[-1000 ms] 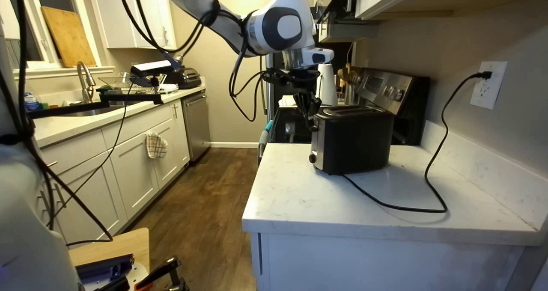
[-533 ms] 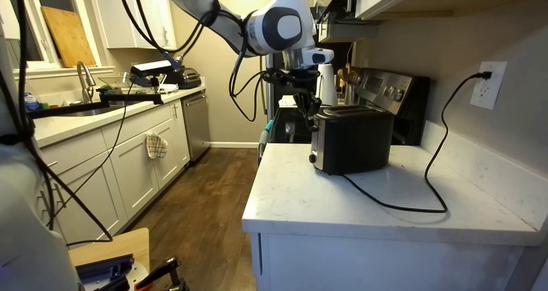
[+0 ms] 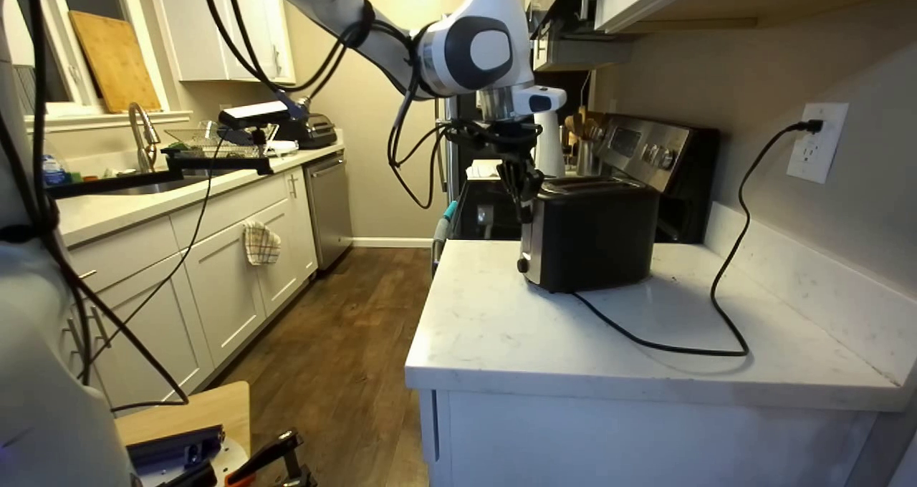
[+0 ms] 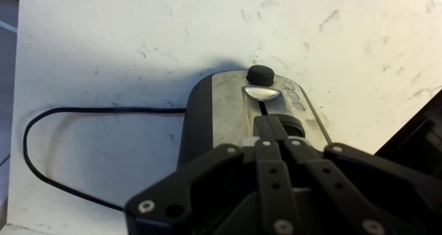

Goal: Press down on the toaster lever

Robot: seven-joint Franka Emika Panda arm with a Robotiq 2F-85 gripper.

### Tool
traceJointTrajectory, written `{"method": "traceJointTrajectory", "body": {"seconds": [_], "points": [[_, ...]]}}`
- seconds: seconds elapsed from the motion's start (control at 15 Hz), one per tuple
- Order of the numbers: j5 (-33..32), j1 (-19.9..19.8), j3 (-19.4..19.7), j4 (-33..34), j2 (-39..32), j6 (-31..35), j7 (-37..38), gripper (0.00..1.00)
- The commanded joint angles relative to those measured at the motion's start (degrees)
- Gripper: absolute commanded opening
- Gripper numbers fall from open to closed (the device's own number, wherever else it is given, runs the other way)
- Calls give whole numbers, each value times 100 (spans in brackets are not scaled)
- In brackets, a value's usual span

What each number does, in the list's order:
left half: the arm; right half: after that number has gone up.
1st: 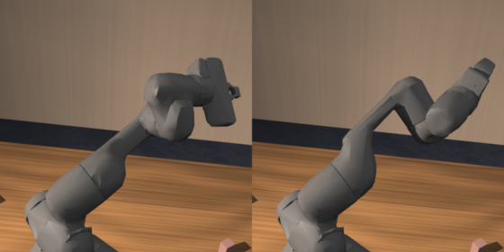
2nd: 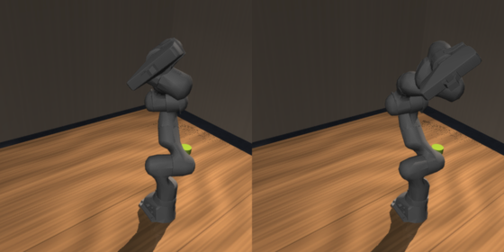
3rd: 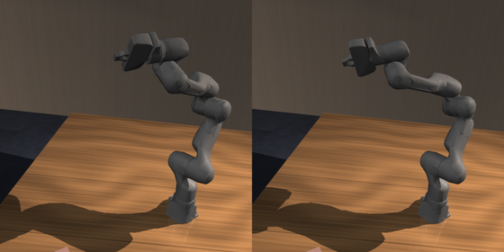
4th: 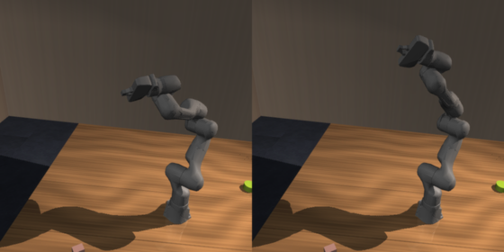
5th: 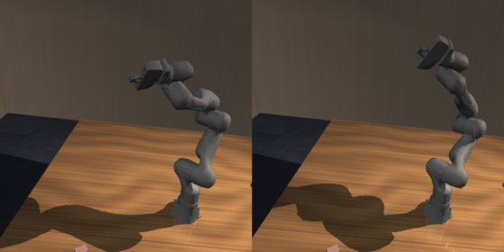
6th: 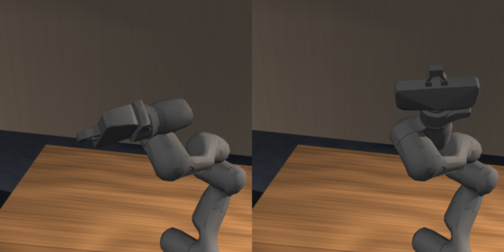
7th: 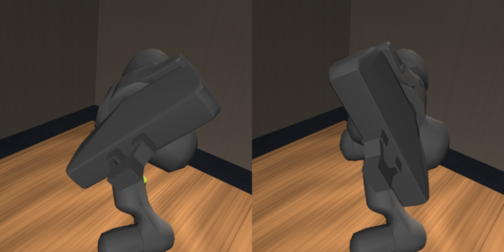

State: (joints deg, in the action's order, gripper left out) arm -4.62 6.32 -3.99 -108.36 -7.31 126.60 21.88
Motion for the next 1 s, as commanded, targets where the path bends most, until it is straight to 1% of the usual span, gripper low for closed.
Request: {"method": "traceJointTrajectory", "body": {"seconds": [0.0, 0.4, 0.93], "points": [[101, -34, 37, -84, -21, 86, -121, 0], [102, -30, 42, -94, -38, 177, -107, 0], [263, -42, 71, -44, -473, 243, -163, 0]]}}
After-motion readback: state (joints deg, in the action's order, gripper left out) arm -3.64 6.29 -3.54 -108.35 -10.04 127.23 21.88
